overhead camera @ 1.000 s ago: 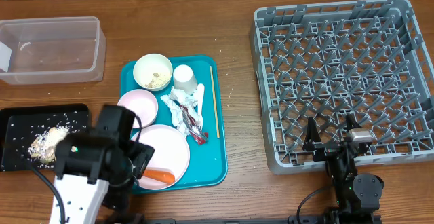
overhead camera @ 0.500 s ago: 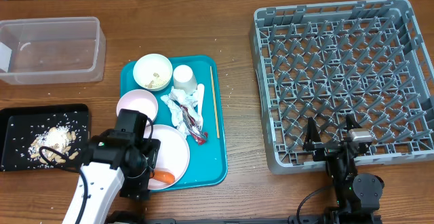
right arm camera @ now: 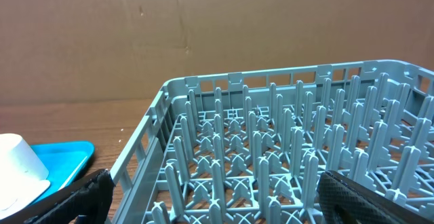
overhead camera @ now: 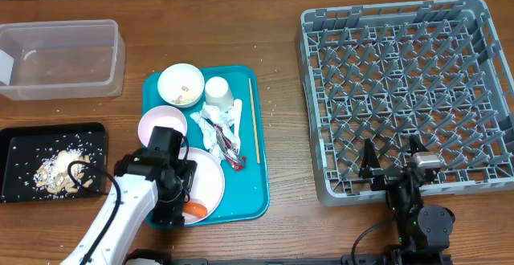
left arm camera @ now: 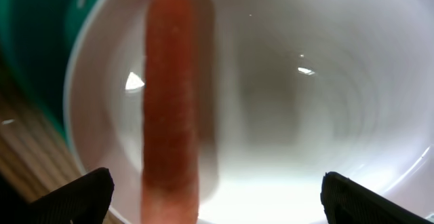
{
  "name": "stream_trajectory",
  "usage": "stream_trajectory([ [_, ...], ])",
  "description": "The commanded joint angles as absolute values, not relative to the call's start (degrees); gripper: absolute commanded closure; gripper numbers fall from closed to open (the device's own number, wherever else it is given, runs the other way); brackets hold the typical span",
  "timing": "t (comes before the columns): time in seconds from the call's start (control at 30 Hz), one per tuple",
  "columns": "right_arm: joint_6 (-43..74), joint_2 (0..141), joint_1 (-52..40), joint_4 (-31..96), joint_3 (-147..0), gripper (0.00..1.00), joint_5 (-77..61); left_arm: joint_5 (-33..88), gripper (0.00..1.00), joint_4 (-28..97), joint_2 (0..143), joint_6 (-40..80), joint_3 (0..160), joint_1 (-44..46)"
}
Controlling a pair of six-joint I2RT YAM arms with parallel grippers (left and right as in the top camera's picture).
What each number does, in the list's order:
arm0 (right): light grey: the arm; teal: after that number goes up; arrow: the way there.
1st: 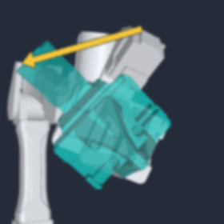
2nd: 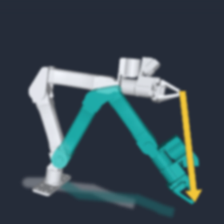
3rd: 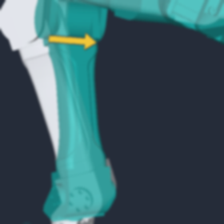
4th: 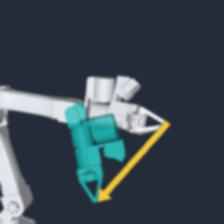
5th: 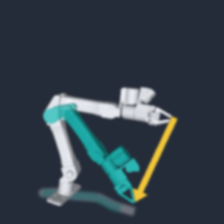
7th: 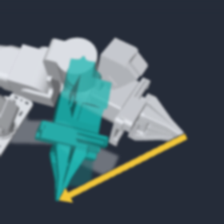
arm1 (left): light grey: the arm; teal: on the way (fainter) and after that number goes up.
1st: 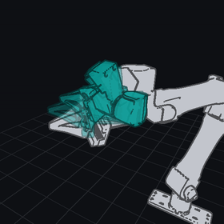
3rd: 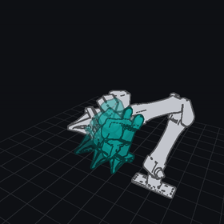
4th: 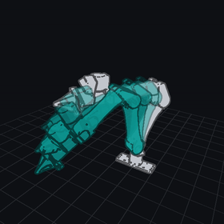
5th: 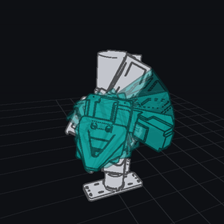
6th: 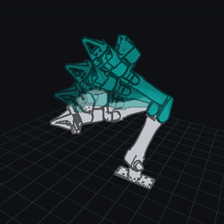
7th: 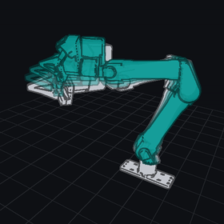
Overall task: Sort waste into correct bins and load items into the dishwasher rack
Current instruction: 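Move the left gripper down to the carrot on the pink plate, then grasp the orange carrot with the left gripper and lift it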
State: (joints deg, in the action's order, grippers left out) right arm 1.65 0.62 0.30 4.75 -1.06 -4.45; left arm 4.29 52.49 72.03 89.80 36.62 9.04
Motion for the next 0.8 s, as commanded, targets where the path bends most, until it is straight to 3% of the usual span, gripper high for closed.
stream_trajectory([
  [0.0,1.48,0.16,0.34,4.56,-0.49,0.00,-4.12,4.49,0.00,51.81,74.22,86.54,35.70,9.52],
  [0.53,1.48,0.16,0.34,4.56,-0.49,0.00,-4.12,7.09,0.00,47.05,81.34,81.41,35.68,9.43],
  [0.6,1.48,0.16,0.34,4.56,-0.49,0.00,-4.12,6.90,0.03,47.00,81.49,81.36,35.68,9.41],
  [0.77,1.48,0.16,0.34,4.56,-0.49,0.00,-4.12,4.93,0.22,46.22,81.76,80.75,35.68,9.37],
])
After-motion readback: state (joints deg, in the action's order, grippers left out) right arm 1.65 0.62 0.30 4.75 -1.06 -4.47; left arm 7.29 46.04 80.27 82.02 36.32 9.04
